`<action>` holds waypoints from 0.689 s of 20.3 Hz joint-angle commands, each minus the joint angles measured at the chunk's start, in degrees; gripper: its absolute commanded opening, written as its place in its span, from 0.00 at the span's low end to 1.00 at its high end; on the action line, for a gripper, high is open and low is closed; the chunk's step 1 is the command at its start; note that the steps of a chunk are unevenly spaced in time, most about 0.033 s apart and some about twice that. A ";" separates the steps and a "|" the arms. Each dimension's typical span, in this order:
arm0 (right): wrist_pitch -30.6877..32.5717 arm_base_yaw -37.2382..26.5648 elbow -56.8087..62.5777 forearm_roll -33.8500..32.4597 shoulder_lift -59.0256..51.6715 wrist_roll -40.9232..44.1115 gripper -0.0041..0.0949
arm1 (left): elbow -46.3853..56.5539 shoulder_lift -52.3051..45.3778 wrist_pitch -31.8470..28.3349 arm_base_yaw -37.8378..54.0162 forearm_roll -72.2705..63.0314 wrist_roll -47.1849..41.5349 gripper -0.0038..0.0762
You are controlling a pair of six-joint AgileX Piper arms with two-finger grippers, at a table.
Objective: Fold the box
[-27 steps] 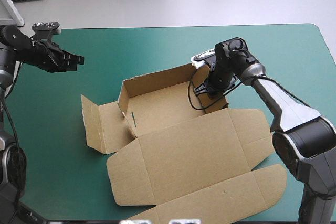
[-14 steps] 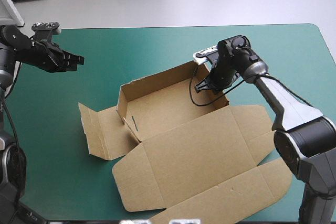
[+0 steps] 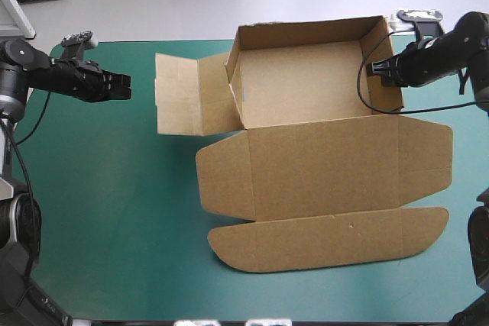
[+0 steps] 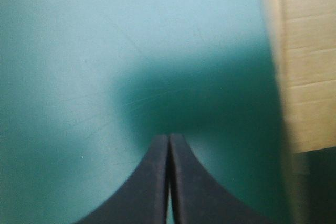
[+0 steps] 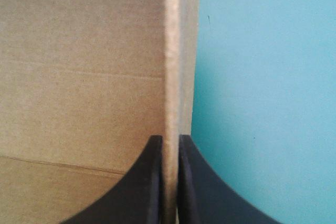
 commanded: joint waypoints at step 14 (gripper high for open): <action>0.11 -3.43 -6.31 16.52 -12.51 -3.46 0.04 | 8.63 1.02 2.78 2.07 -23.81 14.45 0.04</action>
